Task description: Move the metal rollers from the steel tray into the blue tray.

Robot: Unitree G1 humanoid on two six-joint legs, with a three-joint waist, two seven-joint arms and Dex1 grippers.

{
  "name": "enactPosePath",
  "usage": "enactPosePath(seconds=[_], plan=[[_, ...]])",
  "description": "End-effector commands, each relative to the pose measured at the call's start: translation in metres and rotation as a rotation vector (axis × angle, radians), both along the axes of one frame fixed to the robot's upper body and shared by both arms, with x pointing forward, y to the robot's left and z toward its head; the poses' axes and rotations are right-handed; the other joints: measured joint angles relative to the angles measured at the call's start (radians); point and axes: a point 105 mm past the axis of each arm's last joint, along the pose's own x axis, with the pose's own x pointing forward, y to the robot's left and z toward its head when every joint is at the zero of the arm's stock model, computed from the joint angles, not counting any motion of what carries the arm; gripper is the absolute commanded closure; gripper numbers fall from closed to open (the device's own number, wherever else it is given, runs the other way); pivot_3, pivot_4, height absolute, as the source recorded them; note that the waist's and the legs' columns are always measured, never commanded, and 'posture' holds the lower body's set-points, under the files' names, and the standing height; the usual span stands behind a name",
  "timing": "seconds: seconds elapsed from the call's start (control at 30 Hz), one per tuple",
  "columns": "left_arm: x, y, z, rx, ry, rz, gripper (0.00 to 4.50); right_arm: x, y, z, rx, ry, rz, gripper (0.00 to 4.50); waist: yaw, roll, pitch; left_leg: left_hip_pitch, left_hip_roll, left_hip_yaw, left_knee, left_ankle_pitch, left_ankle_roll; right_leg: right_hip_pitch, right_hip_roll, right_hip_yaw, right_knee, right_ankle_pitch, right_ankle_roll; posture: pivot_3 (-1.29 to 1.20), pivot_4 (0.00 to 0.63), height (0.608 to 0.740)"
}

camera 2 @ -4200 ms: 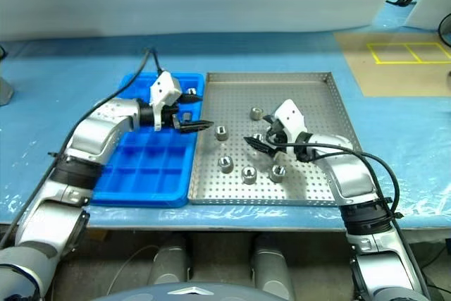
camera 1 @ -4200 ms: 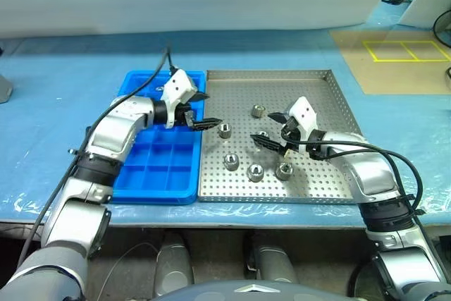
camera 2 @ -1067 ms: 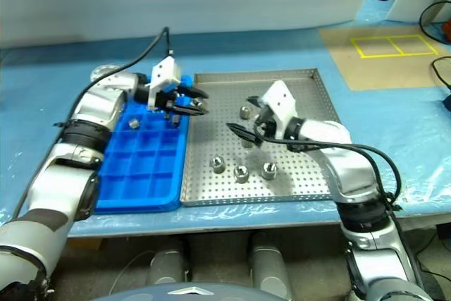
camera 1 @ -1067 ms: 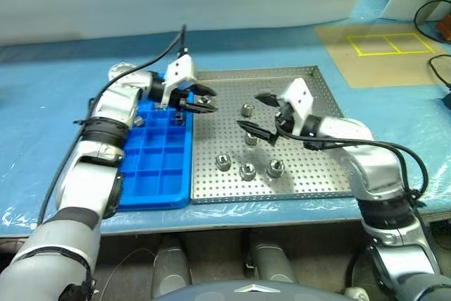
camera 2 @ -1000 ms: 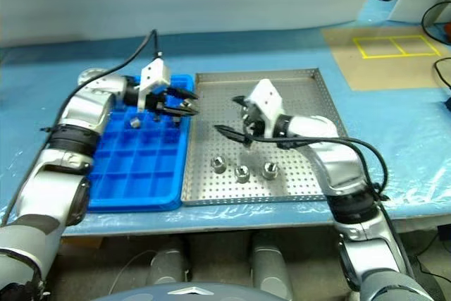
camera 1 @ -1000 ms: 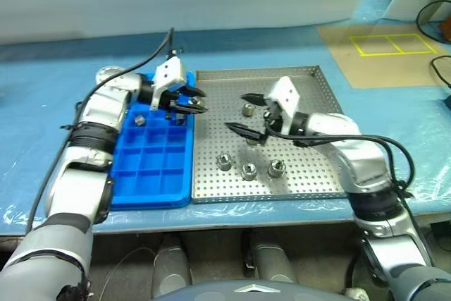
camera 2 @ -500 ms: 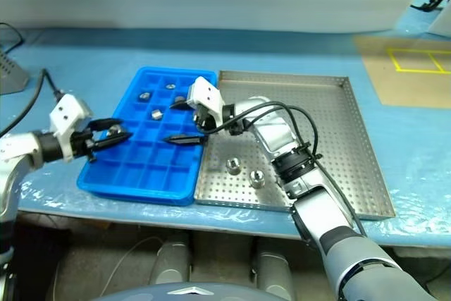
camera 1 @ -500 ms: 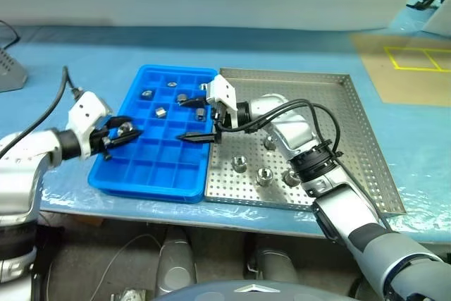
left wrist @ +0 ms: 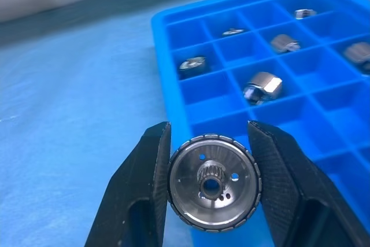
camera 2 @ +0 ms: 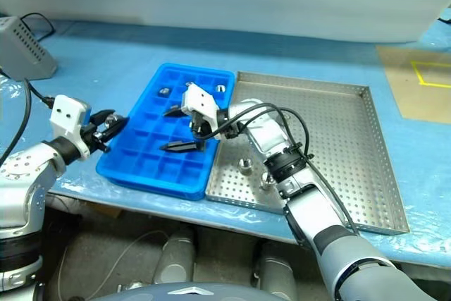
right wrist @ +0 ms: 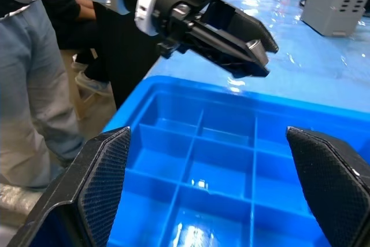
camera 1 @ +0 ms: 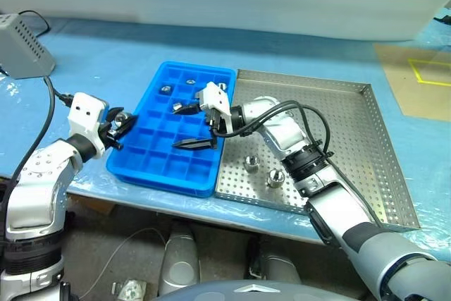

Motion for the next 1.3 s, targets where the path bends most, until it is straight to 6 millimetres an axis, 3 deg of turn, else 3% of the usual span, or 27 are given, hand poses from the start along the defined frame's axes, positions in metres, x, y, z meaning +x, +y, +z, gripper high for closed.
enactPosePath(seconds=[0.03, 0.4, 0.67, 0.8, 0.87, 1.0, 1.2, 1.3], plan=[[0.009, -0.002, 0.005, 0.001, -0.039, 0.010, 2.75, -0.003, -0.002, 0.009, 0.031, -0.034, -0.007, 0.00, -0.002, 0.000, 0.000, 0.000, 0.000, 0.000, 0.000, 0.000, 0.000, 0.000, 0.000, 0.000, -0.001, 0.000, 0.000, 0.34, 0.150, 0.740], [0.038, -0.032, -0.005, -0.026, -0.018, -0.067, 2.75, -0.002, -0.011, 0.004, 0.021, -0.034, -0.068, 0.00, -0.005, 0.000, 0.000, -0.001, -0.001, 0.000, 0.001, 0.000, 0.000, 0.000, 0.000, 0.000, -0.001, 0.000, 0.000, 0.28, 0.150, 0.740], [0.041, -0.023, -0.026, -0.032, 0.053, -0.045, 2.75, 0.001, -0.017, 0.001, 0.016, -0.038, -0.108, 0.00, -0.028, -0.001, 0.000, -0.001, 0.000, 0.000, 0.001, 0.001, -0.001, -0.001, 0.000, 0.000, 0.000, 0.000, 0.000, 0.25, 0.150, 0.740], [0.044, -0.029, -0.032, -0.032, 0.070, -0.053, 2.75, 0.003, -0.019, -0.001, 0.014, -0.038, -0.124, 0.00, -0.031, -0.001, 0.000, 0.000, 0.000, 0.000, 0.001, 0.001, -0.002, -0.001, 0.000, 0.000, 0.000, 0.000, 0.000, 0.24, 0.150, 0.740], [0.045, -0.036, -0.033, -0.056, 0.071, -0.075, 2.02, 0.004, -0.020, -0.001, 0.013, -0.040, -0.132, 0.00, -0.031, -0.001, 0.000, 0.000, 0.000, 0.000, 0.001, 0.001, -0.002, -0.001, 0.000, 0.000, 0.001, 0.000, 0.000, 0.24, 0.150, 0.740], [0.044, -0.048, -0.024, -0.072, 0.055, -0.122, 0.79, 0.004, -0.022, -0.003, 0.012, -0.037, -0.144, 0.00, -0.031, -0.001, 0.000, 0.000, -0.001, 0.000, 0.002, 0.001, -0.002, 0.000, 0.000, 0.000, 0.001, 0.000, 0.000, 0.23, 0.150, 0.740], [0.029, -0.065, 0.004, -0.125, 0.018, -0.269, 0.79, 0.008, -0.030, -0.004, 0.014, -0.034, -0.182, 0.00, -0.038, -0.001, 0.000, 0.000, -0.001, 0.000, 0.002, 0.001, -0.002, 0.000, 0.000, 0.000, 0.002, 0.000, 0.000, 0.19, 0.150, 0.740], [0.023, -0.078, 0.033, -0.152, -0.019, -0.388, 0.79, 0.013, -0.043, 0.003, 0.026, -0.022, -0.218, 0.00, -0.044, -0.001, 0.000, -0.001, -0.001, 0.000, 0.002, 0.001, -0.002, 0.000, 0.000, 0.000, 0.002, 0.000, 0.000, 0.17, 0.150, 0.740]])
